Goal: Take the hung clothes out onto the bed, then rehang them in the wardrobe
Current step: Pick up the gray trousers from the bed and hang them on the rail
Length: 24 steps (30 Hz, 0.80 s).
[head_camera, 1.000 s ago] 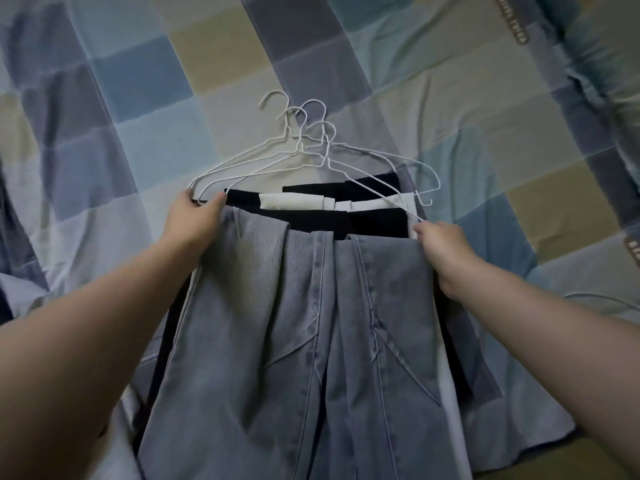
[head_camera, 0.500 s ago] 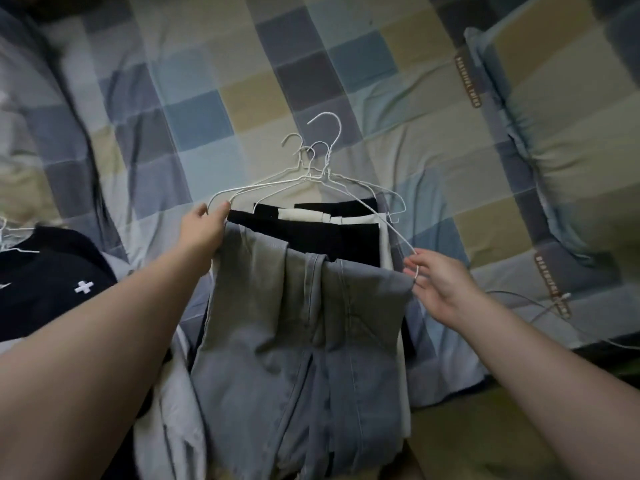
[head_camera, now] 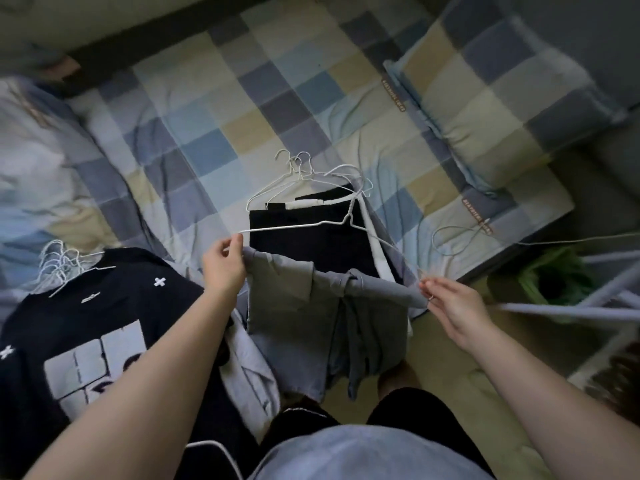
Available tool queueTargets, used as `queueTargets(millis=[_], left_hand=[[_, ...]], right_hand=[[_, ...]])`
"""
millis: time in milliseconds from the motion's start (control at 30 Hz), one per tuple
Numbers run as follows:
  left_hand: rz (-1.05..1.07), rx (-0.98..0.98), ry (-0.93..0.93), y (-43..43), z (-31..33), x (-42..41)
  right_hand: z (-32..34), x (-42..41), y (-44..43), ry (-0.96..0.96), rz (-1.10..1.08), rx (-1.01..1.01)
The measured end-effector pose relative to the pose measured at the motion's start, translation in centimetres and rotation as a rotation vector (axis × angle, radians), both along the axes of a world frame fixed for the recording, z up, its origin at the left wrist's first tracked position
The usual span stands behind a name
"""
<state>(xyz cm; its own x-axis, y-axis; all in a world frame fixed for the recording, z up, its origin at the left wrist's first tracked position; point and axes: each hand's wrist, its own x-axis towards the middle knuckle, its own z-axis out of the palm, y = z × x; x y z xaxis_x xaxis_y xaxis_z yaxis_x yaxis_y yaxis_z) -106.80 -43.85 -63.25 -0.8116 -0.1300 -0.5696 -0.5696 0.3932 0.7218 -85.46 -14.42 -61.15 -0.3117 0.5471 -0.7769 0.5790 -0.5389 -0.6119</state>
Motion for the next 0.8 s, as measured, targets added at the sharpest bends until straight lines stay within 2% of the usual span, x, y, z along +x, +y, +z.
queueTargets(millis=[100,233,300,400,567,800], left_hand=[[-0.068,0.011,0.056,-0.3,2.7,2.1],[-0.223,0.07,0.101,0.9,4.7,4.2],[-0.328,0.069,0.108,2.1,5.3,5.2],[-0.499,0.046,0.155,4.9,6.2,7.2],[-0.823,0.058,0.249,11.0,9.0,13.5],[-1.271,0.178,0.364,19.3,12.4,27.8]], right_hand=[[3.9,2.8,-1.4,0.029,0.0,0.132],[8.7,6.8,-1.8,-0.018,0.182,0.458],[10.7,9.3,-2.1,-0.023,0.245,0.553],[12.8,13.9,-2.8,-0.042,0.283,0.59],[16.1,22.6,-4.2,-0.055,0.301,0.514],[20.0,34.8,-7.4,0.152,0.0,0.542]])
